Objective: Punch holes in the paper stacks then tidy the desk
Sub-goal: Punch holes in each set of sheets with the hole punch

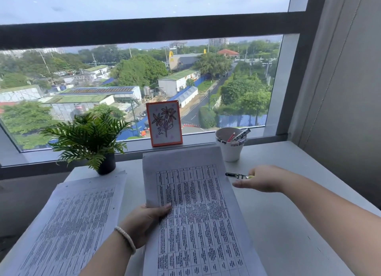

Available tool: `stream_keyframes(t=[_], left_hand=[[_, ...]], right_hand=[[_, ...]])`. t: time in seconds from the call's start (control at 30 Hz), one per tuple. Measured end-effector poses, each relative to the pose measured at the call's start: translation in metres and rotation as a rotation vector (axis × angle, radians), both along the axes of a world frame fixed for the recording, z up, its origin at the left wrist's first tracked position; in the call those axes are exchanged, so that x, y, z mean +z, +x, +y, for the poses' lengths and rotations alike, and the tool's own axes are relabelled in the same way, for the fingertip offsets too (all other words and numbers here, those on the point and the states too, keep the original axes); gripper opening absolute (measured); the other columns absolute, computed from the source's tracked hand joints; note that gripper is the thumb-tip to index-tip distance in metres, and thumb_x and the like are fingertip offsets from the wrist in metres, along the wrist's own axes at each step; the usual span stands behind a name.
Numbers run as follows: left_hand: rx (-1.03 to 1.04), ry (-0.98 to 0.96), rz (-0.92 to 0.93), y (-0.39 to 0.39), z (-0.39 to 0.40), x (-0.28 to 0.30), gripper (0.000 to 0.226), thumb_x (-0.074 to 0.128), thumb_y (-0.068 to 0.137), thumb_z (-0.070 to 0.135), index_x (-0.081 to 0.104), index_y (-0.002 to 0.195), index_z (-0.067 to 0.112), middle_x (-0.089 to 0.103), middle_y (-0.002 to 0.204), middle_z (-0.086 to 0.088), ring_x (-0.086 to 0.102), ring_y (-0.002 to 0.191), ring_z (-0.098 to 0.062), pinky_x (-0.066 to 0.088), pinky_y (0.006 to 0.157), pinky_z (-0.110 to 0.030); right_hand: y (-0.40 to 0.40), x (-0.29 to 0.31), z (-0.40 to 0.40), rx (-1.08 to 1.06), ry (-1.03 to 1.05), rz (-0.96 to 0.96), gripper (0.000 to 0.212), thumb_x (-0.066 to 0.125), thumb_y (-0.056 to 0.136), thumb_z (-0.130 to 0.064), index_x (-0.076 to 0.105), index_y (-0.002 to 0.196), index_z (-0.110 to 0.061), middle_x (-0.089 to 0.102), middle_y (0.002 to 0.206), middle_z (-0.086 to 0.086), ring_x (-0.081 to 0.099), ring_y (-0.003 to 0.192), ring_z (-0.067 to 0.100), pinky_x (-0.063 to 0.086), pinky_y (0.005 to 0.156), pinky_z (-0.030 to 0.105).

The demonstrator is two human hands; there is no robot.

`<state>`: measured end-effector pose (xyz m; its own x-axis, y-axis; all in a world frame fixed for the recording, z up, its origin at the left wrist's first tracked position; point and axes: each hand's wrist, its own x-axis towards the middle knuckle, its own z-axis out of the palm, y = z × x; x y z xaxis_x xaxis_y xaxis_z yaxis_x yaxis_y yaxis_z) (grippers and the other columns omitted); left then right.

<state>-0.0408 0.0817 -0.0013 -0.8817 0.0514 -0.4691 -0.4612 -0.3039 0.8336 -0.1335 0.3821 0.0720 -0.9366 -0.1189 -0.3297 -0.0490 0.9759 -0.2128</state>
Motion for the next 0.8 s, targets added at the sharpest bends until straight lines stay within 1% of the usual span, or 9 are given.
stream_keyframes(t=[0.1,0.13,0.2,0.27,0.33,0.43,0.5,0.63,0.8], left_hand=[[-0.004,-0.001,-0.011,0.000,0.000,-0.002,0.036,0.067,0.069,0.001,0.062,0.101,-0.013,0.068,0.092,-0.030,0.069,0.072,-0.037,0.058,0.065,-0.050],[-0.004,0.000,-0.011,0.001,-0.001,-0.002,0.038,0.067,0.069,0.001,0.061,0.103,-0.014,0.068,0.093,-0.031,0.070,0.073,-0.037,0.059,0.065,-0.049],[-0.015,-0.001,-0.012,0.000,-0.003,-0.002,0.042,0.067,0.070,0.001,0.060,0.107,-0.014,0.067,0.098,-0.032,0.069,0.076,-0.038,0.058,0.067,-0.048],[-0.032,-0.004,-0.016,-0.001,-0.005,-0.002,0.042,0.066,0.071,0.001,0.059,0.109,-0.014,0.066,0.099,-0.032,0.069,0.077,-0.038,0.059,0.067,-0.048],[-0.037,-0.004,-0.014,-0.002,-0.005,-0.001,0.040,0.066,0.071,0.001,0.060,0.108,-0.013,0.067,0.097,-0.031,0.069,0.075,-0.037,0.059,0.066,-0.048],[-0.039,-0.001,-0.015,-0.003,-0.005,0.001,0.039,0.066,0.070,-0.001,0.060,0.107,-0.013,0.067,0.093,-0.030,0.069,0.073,-0.036,0.059,0.064,-0.046],[-0.041,0.001,-0.023,-0.003,-0.005,0.000,0.039,0.066,0.071,-0.001,0.059,0.107,-0.013,0.067,0.093,-0.030,0.069,0.072,-0.036,0.059,0.062,-0.045],[-0.039,0.001,-0.027,-0.006,-0.005,0.001,0.043,0.067,0.071,-0.001,0.058,0.112,-0.014,0.065,0.101,-0.032,0.068,0.077,-0.037,0.059,0.066,-0.048],[-0.074,0.005,-0.029,-0.010,-0.001,0.005,0.041,0.066,0.071,-0.001,0.058,0.110,-0.013,0.066,0.096,-0.031,0.069,0.073,-0.037,0.059,0.064,-0.048]], right_hand=[[-0.003,-0.001,-0.004,0.009,0.022,0.000,0.073,0.044,0.077,-0.080,0.063,0.099,-0.013,0.057,0.086,-0.001,0.054,0.085,0.019,0.038,0.065,0.028],[-0.004,0.000,-0.004,0.008,0.020,-0.010,0.073,0.045,0.077,-0.080,0.063,0.097,-0.012,0.058,0.085,0.000,0.054,0.083,0.019,0.038,0.063,0.028],[-0.007,0.000,-0.004,0.003,-0.007,-0.063,0.068,0.050,0.075,-0.079,0.060,0.086,-0.012,0.058,0.078,0.001,0.053,0.070,0.018,0.038,0.057,0.026],[-0.010,-0.001,-0.002,0.000,-0.063,-0.124,0.062,0.058,0.072,-0.077,0.061,0.079,-0.015,0.061,0.072,-0.001,0.053,0.062,0.017,0.040,0.054,0.024],[-0.012,-0.003,-0.001,0.012,-0.077,-0.148,0.060,0.062,0.070,-0.076,0.063,0.077,-0.016,0.065,0.069,-0.004,0.056,0.061,0.016,0.042,0.055,0.025],[-0.015,-0.007,0.000,0.040,-0.067,-0.153,0.058,0.061,0.071,-0.075,0.062,0.077,-0.016,0.065,0.066,-0.005,0.058,0.060,0.015,0.044,0.055,0.025],[-0.018,-0.009,0.002,0.052,-0.068,-0.155,0.058,0.061,0.071,-0.074,0.061,0.075,-0.017,0.062,0.065,-0.003,0.057,0.058,0.015,0.044,0.054,0.024],[-0.023,-0.013,0.006,0.041,-0.106,-0.130,0.057,0.062,0.073,-0.073,0.057,0.070,-0.016,0.059,0.062,-0.001,0.054,0.053,0.015,0.041,0.054,0.023],[-0.025,-0.017,0.017,0.031,-0.168,-0.160,0.056,0.065,0.072,-0.070,0.058,0.070,-0.015,0.058,0.059,0.000,0.053,0.050,0.016,0.041,0.053,0.023]])
